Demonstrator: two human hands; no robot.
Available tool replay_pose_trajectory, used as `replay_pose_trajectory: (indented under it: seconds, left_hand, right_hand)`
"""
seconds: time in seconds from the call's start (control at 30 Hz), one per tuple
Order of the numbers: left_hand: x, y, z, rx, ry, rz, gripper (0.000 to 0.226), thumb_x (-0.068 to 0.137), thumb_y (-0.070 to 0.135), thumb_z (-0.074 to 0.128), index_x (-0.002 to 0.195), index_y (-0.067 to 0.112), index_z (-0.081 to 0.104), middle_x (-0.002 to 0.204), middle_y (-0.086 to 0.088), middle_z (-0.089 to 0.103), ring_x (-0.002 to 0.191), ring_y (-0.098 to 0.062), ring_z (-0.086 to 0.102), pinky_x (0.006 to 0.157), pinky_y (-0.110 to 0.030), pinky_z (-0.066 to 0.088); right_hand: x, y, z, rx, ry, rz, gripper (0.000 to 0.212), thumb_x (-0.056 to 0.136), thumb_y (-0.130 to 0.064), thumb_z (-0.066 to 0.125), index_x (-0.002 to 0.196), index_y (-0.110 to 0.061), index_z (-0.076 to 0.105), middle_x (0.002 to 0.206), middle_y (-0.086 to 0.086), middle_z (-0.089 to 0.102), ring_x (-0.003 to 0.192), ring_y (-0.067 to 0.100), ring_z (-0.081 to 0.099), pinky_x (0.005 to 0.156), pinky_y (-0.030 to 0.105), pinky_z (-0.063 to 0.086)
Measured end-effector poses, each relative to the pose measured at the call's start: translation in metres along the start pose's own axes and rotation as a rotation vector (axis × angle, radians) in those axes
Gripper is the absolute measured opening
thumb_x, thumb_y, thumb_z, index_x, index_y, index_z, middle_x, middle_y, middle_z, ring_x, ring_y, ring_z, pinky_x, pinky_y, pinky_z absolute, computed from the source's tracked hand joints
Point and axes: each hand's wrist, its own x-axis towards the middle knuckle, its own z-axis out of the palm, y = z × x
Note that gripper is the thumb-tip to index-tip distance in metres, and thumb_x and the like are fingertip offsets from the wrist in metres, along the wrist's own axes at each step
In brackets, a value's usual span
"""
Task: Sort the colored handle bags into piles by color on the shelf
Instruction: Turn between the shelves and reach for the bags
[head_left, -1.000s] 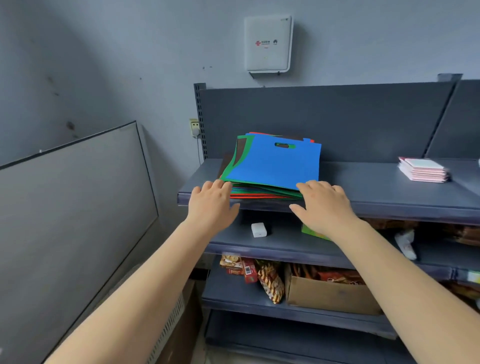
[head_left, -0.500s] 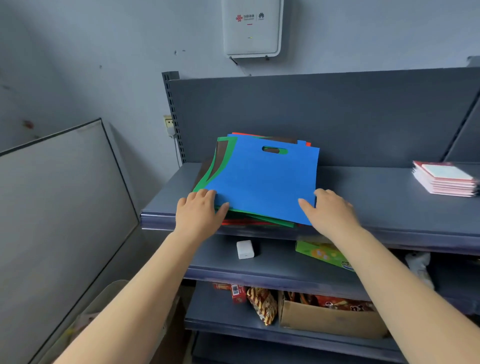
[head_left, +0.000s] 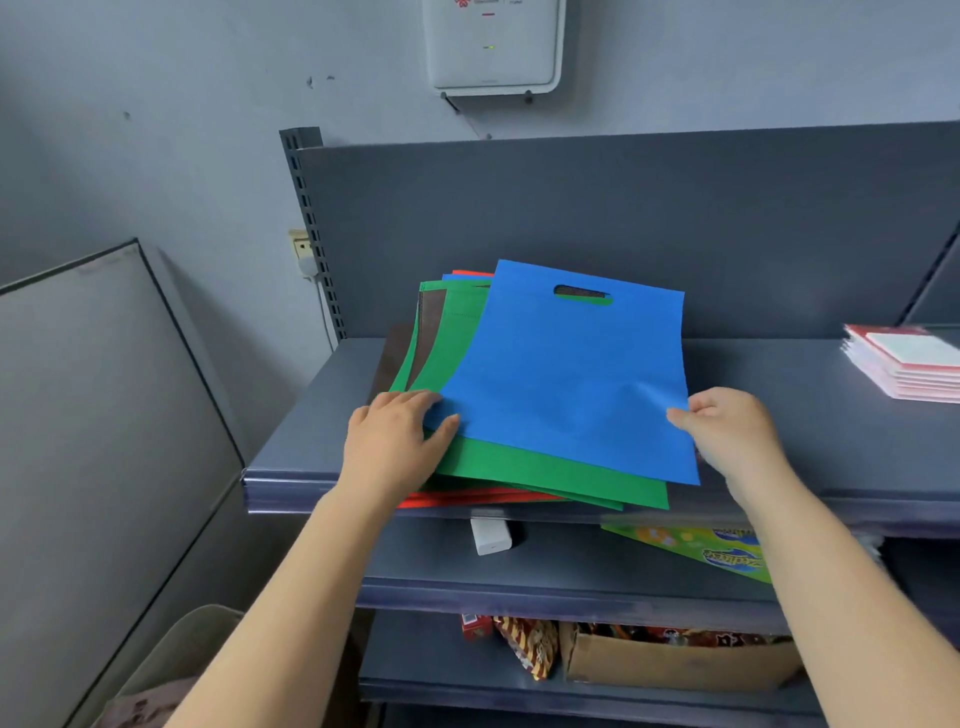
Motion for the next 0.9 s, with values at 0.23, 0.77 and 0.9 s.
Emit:
replay_pose_trajectory:
  seconds: [0.23, 0.77, 0.9]
  left_hand:
    - [0.029, -0.032, -0.004, -0.138, -0.044, -0.328, 0.048, 0.087, 0.053, 0.058, 0.112, 0.012, 0.063, 0.111, -0.009, 0.062, 0.104, -0.031, 0.055, 0.081, -0.038, 0.044]
    - [-0.001, -0.016, -0.035, -0.331, 0.362, -0.215, 0.005, 0.086, 0.009, 0.065, 0.091, 0.006, 0.064, 0.091, -0.011, 0.071, 0.079, -0.03, 0.059, 0.063, -0.031, 0.038]
    - [-0.055, -0.003, -0.035, -0.573, 0.519, -0.351, 0.014, 0.086, 0.005, 0.065, 0.083, 0.019, 0.062, 0.072, -0.003, 0.067, 0.052, -0.012, 0.049, 0.046, -0.013, 0.034]
  right_hand:
    - [0.009, 0.013, 0.0, 0.177, 0.007, 0.165, 0.008, 0.085, -0.008, 0.064, 0.082, -0.002, 0.067, 0.083, 0.017, 0.065, 0.074, 0.026, 0.055, 0.069, 0.035, 0.042]
    - [-0.024, 0.002, 0.002, 0.285, -0.029, -0.07, 0.033, 0.082, 0.002, 0.049, 0.084, -0.025, 0.067, 0.074, -0.007, 0.072, 0.049, 0.007, 0.051, 0.044, 0.021, 0.032]
    - [-0.047, 0.004, -0.01, 0.374, -0.087, -0.116, 0.04, 0.089, 0.001, 0.049, 0.093, -0.035, 0.066, 0.075, -0.033, 0.066, 0.074, -0.011, 0.063, 0.056, 0.022, 0.045]
